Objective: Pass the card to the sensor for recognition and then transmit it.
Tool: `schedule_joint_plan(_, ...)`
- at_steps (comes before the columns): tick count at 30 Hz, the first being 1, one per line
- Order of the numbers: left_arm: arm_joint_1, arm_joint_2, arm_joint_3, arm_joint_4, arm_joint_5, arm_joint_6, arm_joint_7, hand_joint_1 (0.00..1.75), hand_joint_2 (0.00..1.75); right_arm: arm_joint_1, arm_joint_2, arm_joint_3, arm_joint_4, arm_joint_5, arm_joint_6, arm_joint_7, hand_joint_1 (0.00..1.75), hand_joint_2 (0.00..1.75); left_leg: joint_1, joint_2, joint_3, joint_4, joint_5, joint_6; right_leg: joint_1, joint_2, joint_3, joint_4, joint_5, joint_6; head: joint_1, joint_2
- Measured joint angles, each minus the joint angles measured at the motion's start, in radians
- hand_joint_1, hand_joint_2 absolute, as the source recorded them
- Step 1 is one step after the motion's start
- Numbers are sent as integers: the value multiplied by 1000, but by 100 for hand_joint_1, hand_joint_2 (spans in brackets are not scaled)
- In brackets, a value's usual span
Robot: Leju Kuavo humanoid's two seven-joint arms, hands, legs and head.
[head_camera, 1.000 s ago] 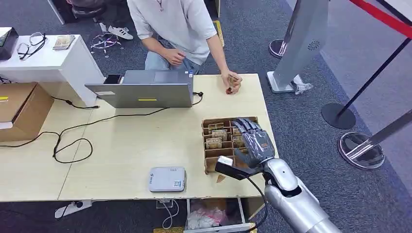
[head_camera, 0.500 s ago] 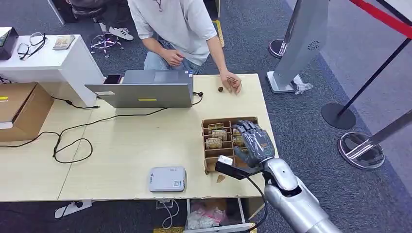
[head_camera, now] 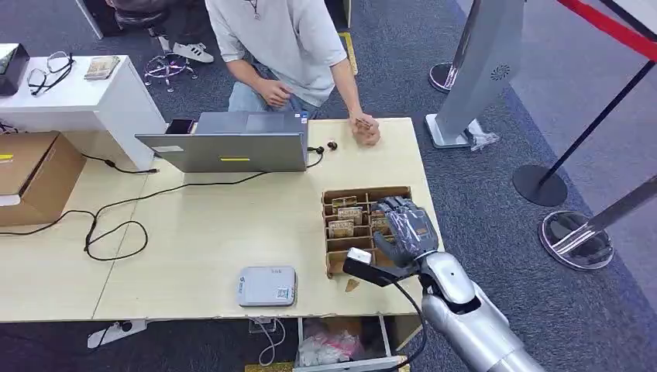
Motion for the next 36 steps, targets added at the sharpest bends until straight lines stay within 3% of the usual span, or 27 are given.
schedule_joint_plan(6,0,0,0,0,0,0,0,0,0,0,0,1,5,0,0,0,70,175,0,0,0,0,0,0,0,0,0,0,0,0,0,0)
schedule_joint_plan(23,0,0,0,0,0,0,3,0,0,0,0,15,27,17,5,19,84,175,0,0,0,0,0,0,0,0,0,0,0,0,0,0)
schedule_joint_plan(26,0,0,0,0,0,0,3,0,0,0,0,17,28,17,6,19,110,175,0,0,0,0,0,0,0,0,0,0,0,0,0,0)
schedule_joint_plan(27,0,0,0,0,0,0,3,0,0,0,0,18,29,17,6,20,140,175,0,0,0,0,0,0,0,0,0,0,0,0,0,0)
schedule_joint_plan(36,1,0,0,0,0,0,3,0,0,-6,0,23,34,19,6,21,166,175,0,0,0,0,0,0,0,0,0,0,0,0,0,0)
